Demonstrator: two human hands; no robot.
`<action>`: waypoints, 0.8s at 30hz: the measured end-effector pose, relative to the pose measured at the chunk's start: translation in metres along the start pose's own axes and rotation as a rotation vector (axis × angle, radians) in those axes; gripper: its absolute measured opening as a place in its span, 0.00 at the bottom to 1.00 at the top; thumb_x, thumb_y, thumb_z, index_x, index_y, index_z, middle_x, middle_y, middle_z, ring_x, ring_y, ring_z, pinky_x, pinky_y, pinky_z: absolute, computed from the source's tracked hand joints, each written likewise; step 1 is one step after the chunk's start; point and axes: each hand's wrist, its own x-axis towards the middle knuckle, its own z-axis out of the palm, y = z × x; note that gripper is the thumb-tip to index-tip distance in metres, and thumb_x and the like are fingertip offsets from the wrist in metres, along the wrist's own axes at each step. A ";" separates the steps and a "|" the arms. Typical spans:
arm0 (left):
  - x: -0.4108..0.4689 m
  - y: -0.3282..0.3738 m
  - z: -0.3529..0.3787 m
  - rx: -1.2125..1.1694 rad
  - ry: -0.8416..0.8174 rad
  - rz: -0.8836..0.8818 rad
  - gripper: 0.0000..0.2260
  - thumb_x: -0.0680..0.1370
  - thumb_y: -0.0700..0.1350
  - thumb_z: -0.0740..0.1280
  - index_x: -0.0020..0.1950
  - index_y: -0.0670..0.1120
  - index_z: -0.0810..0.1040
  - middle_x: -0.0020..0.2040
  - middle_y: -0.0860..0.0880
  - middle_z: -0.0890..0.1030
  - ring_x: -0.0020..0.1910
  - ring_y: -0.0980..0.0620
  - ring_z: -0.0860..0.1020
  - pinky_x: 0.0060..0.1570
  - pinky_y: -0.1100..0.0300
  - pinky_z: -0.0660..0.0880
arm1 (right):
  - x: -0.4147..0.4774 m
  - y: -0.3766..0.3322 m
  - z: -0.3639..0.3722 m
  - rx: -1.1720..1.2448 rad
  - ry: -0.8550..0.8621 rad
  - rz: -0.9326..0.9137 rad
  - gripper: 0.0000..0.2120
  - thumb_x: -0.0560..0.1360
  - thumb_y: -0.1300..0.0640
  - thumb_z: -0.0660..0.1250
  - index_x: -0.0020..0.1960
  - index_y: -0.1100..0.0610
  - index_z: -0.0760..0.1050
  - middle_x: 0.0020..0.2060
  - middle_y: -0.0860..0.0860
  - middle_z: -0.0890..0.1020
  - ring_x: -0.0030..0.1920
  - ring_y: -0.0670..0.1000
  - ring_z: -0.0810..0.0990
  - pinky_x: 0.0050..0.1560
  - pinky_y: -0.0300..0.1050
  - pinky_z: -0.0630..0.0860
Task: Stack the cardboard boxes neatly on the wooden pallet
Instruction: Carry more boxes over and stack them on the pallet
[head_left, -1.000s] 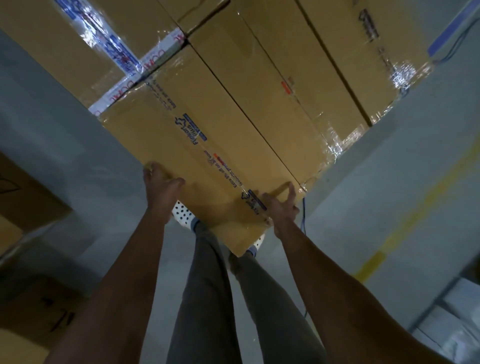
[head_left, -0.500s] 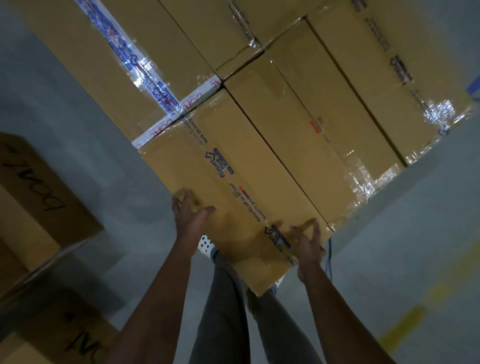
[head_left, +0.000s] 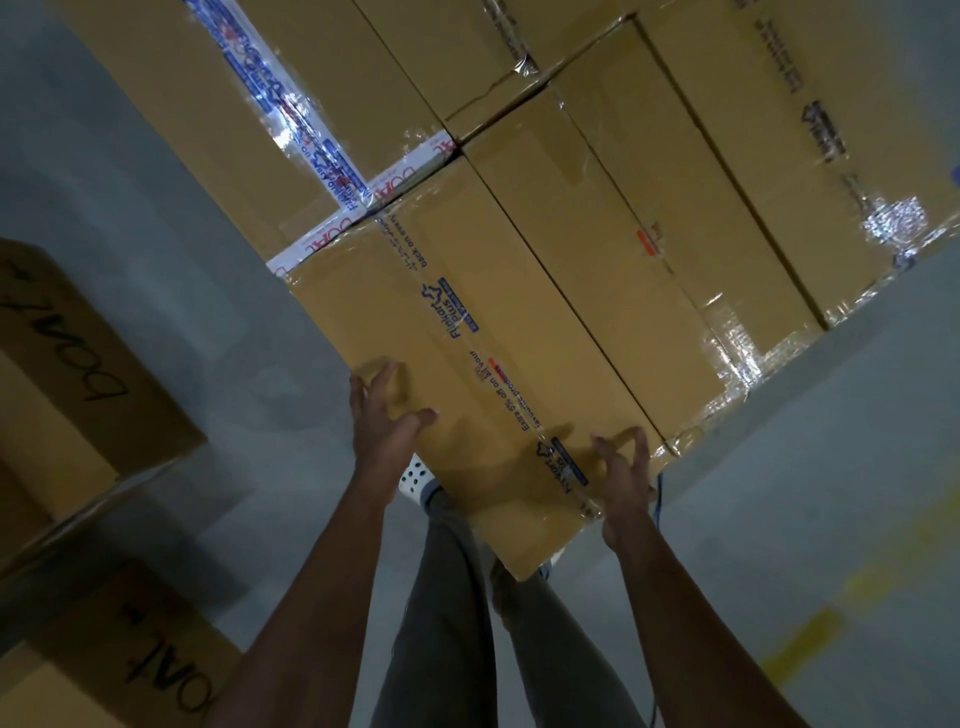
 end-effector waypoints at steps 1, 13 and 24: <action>-0.002 0.001 0.000 -0.012 0.007 0.009 0.37 0.72 0.43 0.79 0.74 0.66 0.68 0.83 0.57 0.47 0.78 0.47 0.64 0.68 0.50 0.72 | 0.000 0.000 0.000 0.005 -0.006 -0.001 0.41 0.65 0.33 0.75 0.69 0.21 0.56 0.75 0.56 0.60 0.68 0.66 0.67 0.61 0.70 0.73; 0.003 -0.001 -0.005 0.025 -0.042 0.002 0.37 0.72 0.43 0.78 0.76 0.63 0.68 0.83 0.58 0.40 0.81 0.50 0.57 0.71 0.48 0.70 | -0.010 -0.007 -0.008 0.110 -0.148 -0.041 0.48 0.57 0.31 0.77 0.73 0.26 0.61 0.79 0.50 0.58 0.75 0.64 0.64 0.61 0.65 0.66; 0.007 0.000 -0.021 0.014 0.044 0.023 0.39 0.74 0.43 0.77 0.80 0.59 0.64 0.82 0.50 0.59 0.78 0.49 0.64 0.71 0.48 0.70 | -0.028 -0.046 0.035 -0.616 0.203 -0.209 0.42 0.72 0.42 0.74 0.79 0.44 0.55 0.80 0.58 0.45 0.78 0.65 0.53 0.70 0.71 0.61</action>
